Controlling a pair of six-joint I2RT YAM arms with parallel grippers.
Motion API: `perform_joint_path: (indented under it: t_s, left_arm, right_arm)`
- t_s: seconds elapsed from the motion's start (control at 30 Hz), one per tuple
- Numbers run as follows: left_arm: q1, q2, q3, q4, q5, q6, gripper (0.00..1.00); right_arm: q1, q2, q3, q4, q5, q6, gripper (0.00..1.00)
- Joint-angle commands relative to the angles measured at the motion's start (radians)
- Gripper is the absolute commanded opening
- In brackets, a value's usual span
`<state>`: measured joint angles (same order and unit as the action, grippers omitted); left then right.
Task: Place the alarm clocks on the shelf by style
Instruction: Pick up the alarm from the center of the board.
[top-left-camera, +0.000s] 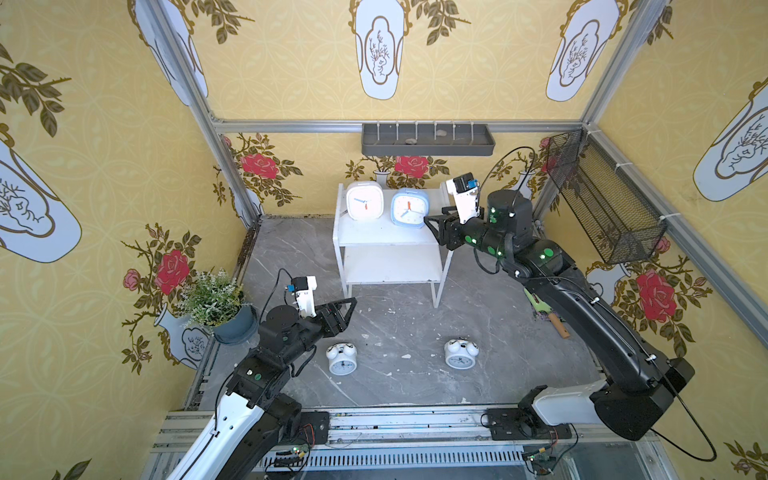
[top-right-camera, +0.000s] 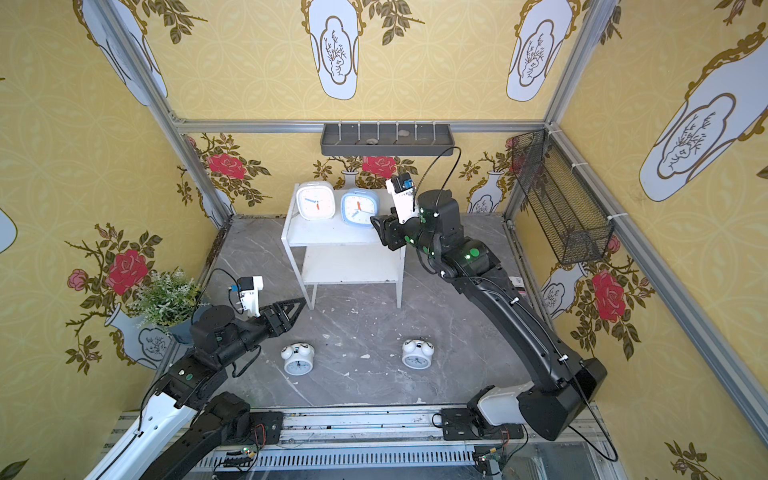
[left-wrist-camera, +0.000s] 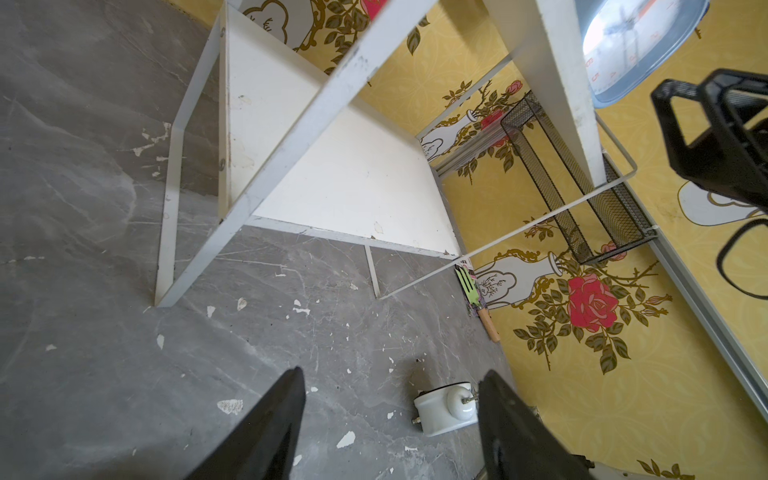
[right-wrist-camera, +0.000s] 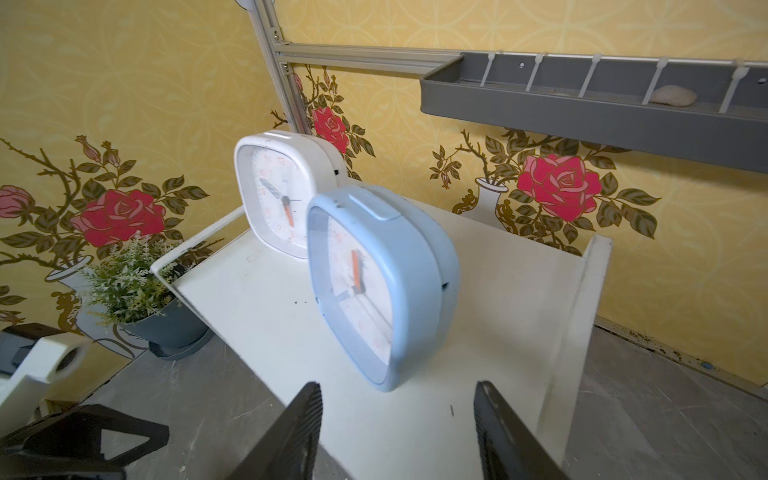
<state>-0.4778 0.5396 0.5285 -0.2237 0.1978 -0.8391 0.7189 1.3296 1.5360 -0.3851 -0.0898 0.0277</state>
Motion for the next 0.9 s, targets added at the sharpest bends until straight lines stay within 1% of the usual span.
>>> perform_joint_path:
  t_s: [0.0,0.1,0.2,0.27,0.3,0.37,0.43,0.5,0.53,0.57,0.63,0.73,0.87]
  left_arm:
    - [0.001,0.002,0.026,-0.117,-0.107,-0.015,0.70]
    - [0.001,0.002,0.041,-0.240,-0.188,-0.045,0.70]
    - [0.001,-0.010,0.010,-0.280,-0.224,-0.082,0.70]
    - [0.002,-0.018,-0.010,-0.305,-0.249,-0.126,0.70]
    - [0.003,-0.022,-0.017,-0.317,-0.261,-0.145,0.70]
    - [0.007,-0.030,-0.018,-0.348,-0.286,-0.165,0.70]
    - [0.016,-0.035,-0.012,-0.377,-0.317,-0.176,0.72]
    - [0.050,-0.028,-0.006,-0.395,-0.307,-0.178,0.72]
    - [0.084,-0.022,-0.001,-0.408,-0.292,-0.181,0.71]
    - [0.113,-0.017,-0.001,-0.413,-0.272,-0.187,0.70]
    - [0.156,-0.017,-0.010,-0.420,-0.240,-0.206,0.66]
    - [0.216,-0.036,-0.032,-0.415,-0.193,-0.232,0.63]
    - [0.251,-0.047,-0.063,-0.391,-0.159,-0.241,0.62]
  right_arm:
    - [0.127,-0.071,-0.069,0.026,0.093,-0.015,0.60]
    - [0.309,-0.152,-0.186,0.030,0.178,0.019,0.60]
    - [0.493,-0.192,-0.310,0.065,0.279,0.077,0.60]
    - [0.575,-0.180,-0.406,0.132,0.316,0.130,0.59]
    - [0.605,-0.148,-0.440,0.163,0.326,0.159,0.59]
    - [0.626,-0.087,-0.503,0.242,0.276,0.174,0.61]
    - [0.629,-0.033,-0.559,0.350,0.187,0.175,0.66]
    - [0.621,0.021,-0.587,0.441,0.084,0.152,0.66]
    - [0.603,0.055,-0.568,0.440,-0.001,0.141,0.65]
    - [0.579,0.102,-0.524,0.409,-0.086,0.137,0.61]
    - [0.546,0.190,-0.450,0.360,-0.189,0.126,0.54]
    - [0.547,0.281,-0.378,0.327,-0.210,0.088,0.45]
    - [0.549,0.372,-0.295,0.258,-0.220,0.044,0.41]
